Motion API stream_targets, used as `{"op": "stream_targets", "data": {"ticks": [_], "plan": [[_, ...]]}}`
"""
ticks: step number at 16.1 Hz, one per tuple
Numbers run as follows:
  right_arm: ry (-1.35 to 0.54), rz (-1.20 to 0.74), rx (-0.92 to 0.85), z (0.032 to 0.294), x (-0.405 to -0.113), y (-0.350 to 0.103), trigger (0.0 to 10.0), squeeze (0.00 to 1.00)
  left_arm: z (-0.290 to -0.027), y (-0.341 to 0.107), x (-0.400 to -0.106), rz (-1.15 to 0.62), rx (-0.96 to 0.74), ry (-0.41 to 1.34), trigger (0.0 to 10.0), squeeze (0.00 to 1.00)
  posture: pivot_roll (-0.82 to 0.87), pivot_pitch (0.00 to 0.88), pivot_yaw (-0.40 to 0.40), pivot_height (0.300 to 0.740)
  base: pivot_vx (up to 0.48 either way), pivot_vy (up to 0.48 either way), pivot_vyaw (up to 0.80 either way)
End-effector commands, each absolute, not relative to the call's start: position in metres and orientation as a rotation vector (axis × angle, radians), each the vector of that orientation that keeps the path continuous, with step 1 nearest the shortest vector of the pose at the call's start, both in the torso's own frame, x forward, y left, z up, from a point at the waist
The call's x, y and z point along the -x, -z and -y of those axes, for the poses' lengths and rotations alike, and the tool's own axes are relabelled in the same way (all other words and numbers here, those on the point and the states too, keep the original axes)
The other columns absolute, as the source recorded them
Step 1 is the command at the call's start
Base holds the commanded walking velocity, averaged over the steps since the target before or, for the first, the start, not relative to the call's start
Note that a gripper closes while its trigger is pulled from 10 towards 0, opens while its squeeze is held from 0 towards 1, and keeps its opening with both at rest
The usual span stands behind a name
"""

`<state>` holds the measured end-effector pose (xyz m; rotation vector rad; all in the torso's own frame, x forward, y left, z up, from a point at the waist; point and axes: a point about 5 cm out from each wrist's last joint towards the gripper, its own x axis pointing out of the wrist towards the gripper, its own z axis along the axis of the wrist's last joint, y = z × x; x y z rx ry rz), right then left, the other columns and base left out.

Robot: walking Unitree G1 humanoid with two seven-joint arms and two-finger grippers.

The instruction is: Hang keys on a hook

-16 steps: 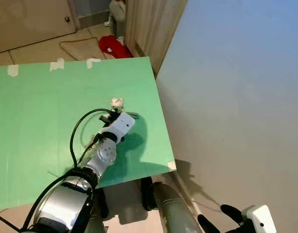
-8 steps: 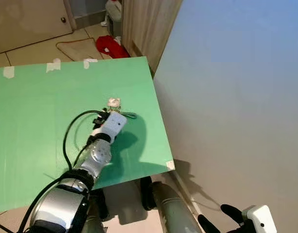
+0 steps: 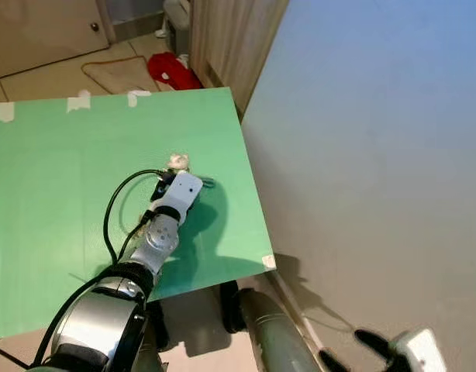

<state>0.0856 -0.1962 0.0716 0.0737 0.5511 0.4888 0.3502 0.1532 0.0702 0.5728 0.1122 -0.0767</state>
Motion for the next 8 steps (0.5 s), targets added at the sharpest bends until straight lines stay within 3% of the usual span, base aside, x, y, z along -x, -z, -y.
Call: {"op": "stream_targets", "data": {"ticks": [1,8], "plan": [[-0.449,-0.583,-0.063,0.206,-0.079,-0.069,10.0,0.0,-0.148,-0.061,-0.346,-0.152,-0.572,0.108,10.0,0.0,-0.53,0.417,-0.22,0.74,0.0,0.0,0.0],[-0.467,-0.619,-0.074,0.202,-0.064,-0.074,10.0,0.0,-0.147,-0.062,-0.346,-0.161,-0.547,0.107,10.0,0.0,-0.56,0.446,-0.244,0.74,0.0,0.0,0.0]]}}
